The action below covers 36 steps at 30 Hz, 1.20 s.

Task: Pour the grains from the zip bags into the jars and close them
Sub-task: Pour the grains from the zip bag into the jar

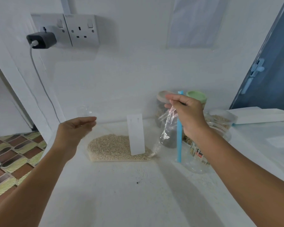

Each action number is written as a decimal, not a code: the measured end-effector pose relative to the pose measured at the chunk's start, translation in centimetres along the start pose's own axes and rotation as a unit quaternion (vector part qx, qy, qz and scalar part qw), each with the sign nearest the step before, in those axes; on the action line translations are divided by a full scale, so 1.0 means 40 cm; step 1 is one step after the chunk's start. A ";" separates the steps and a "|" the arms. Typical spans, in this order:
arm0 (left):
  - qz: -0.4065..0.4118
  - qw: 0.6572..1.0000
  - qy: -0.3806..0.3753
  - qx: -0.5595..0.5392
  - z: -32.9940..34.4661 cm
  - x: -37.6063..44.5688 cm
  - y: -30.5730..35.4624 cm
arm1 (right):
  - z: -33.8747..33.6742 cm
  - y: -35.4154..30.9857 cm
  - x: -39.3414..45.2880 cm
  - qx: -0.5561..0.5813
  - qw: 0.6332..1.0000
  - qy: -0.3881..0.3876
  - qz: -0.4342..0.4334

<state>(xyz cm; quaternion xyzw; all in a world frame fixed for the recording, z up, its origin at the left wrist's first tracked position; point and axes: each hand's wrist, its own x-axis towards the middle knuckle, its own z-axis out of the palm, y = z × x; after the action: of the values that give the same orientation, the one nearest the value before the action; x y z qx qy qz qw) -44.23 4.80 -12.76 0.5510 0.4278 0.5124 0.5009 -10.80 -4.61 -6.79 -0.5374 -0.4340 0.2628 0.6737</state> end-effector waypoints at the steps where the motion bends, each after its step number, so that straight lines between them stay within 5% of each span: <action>1: 0.005 1.000 0.002 0.002 -0.009 0.000 0.000 | 0.007 0.007 -0.003 0.010 1.000 0.001 0.004; 8: -0.011 0.998 -0.057 0.019 -0.037 -0.011 -0.007 | 0.010 0.052 -0.014 0.005 1.000 -0.008 -0.006; 14: -0.018 0.998 -0.056 -0.015 -0.029 -0.008 -0.015 | -0.016 0.066 -0.057 -0.026 0.993 -0.110 0.015; 21: -0.078 0.977 -0.199 -0.024 -0.084 -0.012 -0.035 | -0.029 0.074 -0.058 -0.155 0.971 -0.164 0.073; 30: -0.029 0.997 -0.040 -0.052 -0.050 -0.011 -0.061 | -0.011 0.089 -0.056 -0.055 0.993 -0.093 0.049; 36: -0.028 0.998 -0.014 -0.048 -0.055 0.007 -0.070 | -0.005 0.103 -0.056 0.002 0.997 -0.060 0.050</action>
<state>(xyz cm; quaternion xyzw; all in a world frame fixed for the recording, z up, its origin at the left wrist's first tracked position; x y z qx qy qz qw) -46.26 5.71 -15.57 0.5208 0.4111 0.5103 0.5471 -11.25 -5.37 -11.42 -0.5402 -0.4457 0.3289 0.6335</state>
